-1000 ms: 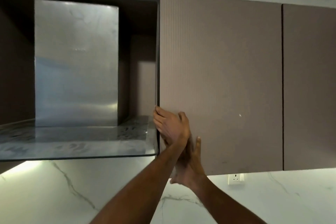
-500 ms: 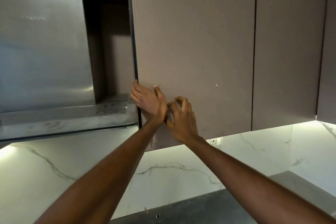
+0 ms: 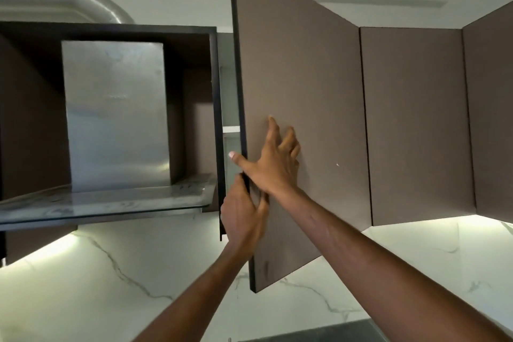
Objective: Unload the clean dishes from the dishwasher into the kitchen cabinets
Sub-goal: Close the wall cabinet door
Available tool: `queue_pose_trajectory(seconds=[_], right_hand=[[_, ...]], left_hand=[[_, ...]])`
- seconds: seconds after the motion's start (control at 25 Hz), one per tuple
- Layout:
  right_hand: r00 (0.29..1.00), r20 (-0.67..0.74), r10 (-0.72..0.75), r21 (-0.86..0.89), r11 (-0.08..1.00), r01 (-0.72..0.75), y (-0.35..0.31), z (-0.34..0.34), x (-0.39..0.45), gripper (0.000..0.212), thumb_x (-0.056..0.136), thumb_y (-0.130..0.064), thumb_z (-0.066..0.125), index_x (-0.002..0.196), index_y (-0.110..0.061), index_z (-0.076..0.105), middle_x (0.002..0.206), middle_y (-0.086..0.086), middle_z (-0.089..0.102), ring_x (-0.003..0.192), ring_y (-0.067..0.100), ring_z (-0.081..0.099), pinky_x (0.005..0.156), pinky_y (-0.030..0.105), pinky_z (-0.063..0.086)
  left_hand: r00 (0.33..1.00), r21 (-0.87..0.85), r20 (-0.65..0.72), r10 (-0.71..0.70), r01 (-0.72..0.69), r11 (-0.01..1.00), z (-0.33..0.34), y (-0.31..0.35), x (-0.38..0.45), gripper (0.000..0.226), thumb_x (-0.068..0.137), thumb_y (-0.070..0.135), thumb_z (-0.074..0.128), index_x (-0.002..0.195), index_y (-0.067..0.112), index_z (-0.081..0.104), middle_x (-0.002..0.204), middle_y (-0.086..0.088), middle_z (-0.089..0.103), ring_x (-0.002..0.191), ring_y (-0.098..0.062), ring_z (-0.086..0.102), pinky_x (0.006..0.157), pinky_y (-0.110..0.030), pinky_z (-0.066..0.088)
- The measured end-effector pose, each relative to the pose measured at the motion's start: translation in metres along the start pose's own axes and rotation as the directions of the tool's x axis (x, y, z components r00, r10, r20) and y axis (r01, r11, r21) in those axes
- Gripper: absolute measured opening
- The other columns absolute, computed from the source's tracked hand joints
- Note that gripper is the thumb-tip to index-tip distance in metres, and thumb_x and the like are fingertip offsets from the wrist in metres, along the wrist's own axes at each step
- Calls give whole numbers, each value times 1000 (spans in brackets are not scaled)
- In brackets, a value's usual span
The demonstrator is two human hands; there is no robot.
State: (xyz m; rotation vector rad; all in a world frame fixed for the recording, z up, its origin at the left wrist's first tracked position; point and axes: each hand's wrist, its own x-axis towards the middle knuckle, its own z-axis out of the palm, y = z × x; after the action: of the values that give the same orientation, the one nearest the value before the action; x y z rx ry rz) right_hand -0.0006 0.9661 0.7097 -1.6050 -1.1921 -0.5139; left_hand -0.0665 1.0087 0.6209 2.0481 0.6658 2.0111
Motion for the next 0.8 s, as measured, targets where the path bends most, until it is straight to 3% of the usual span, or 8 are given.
queue_pose_trajectory(seconds=[0.16, 0.28, 0.44, 0.52, 0.6, 0.68, 0.76, 0.8], right_hand=[[976, -214, -26, -31, 999, 20, -2, -66, -23, 101, 86, -51, 76, 162, -24, 15, 167, 11, 24, 146, 34, 39, 107, 50, 51], [954, -271, -131, -128, 987, 99, 13, -122, -48, 84, 95, -38, 71, 162, -21, 22, 159, 5, 41, 132, 27, 56, 98, 38, 55], [915, -381, -134, -255, 966, 36, 53, -208, -75, 73, 101, -24, 63, 162, -23, 23, 149, 9, 55, 121, 29, 65, 85, 32, 48], [904, -412, -117, -317, 948, -21, 81, -249, -90, 89, 99, -11, 63, 166, -29, 7, 163, 12, 37, 133, 33, 56, 93, 37, 52], [870, -440, -223, -624, 773, -117, 112, -277, -97, 109, 90, 1, 65, 166, -32, -7, 172, 20, 5, 152, 46, 28, 109, 57, 47], [914, -297, -277, -892, 422, -162, 150, -294, -95, 100, 89, -3, 57, 167, -22, -3, 169, 29, -17, 156, 55, -8, 120, 74, 18], [980, -101, -173, -991, 105, -84, 199, -317, -90, 87, 97, -30, 56, 167, -12, 8, 167, 29, -24, 154, 51, -23, 122, 74, -4], [993, -18, -121, -999, 29, -15, 221, -328, -88, 90, 98, -47, 57, 167, -12, 10, 167, 28, -26, 155, 48, -26, 123, 71, -8]], left_hand=[[967, -402, 94, 235, -179, 898, -3, 46, -5, 30, 98, 38, 50, 119, 22, 64, 86, 7, 70, 74, -17, 67, 65, -40, 58], [943, -543, 137, 304, -185, 819, 23, 77, 3, 38, 103, 40, 39, 116, 17, 66, 93, 2, 71, 80, -20, 68, 63, -47, 58], [872, -530, 270, 408, -219, 819, 83, 135, 12, 48, 106, 41, 52, 151, 27, 44, 140, 12, 59, 119, -11, 62, 95, -36, 57], [843, -513, 327, 427, -222, 829, 122, 158, 11, 63, 104, 46, 56, 159, 30, 31, 157, 11, 44, 137, -9, 49, 112, -41, 47], [866, -497, 347, 361, -156, 853, 163, 179, 12, 73, 103, 55, 53, 163, 30, 20, 168, 9, 27, 152, -13, 30, 124, -48, 31], [827, -445, 440, 349, -136, 885, 199, 197, 13, 83, 100, 66, 48, 165, 34, 8, 173, 7, 11, 158, -17, 14, 127, -55, 21], [736, -360, 518, 436, -274, 892, 229, 207, 3, 92, 93, 77, 45, 162, 44, -3, 174, 6, -5, 160, -27, 7, 123, -63, 21], [684, -343, 550, 479, -338, 876, 241, 210, -5, 95, 89, 81, 46, 161, 48, -8, 173, 5, -12, 160, -32, 4, 121, -68, 21]])
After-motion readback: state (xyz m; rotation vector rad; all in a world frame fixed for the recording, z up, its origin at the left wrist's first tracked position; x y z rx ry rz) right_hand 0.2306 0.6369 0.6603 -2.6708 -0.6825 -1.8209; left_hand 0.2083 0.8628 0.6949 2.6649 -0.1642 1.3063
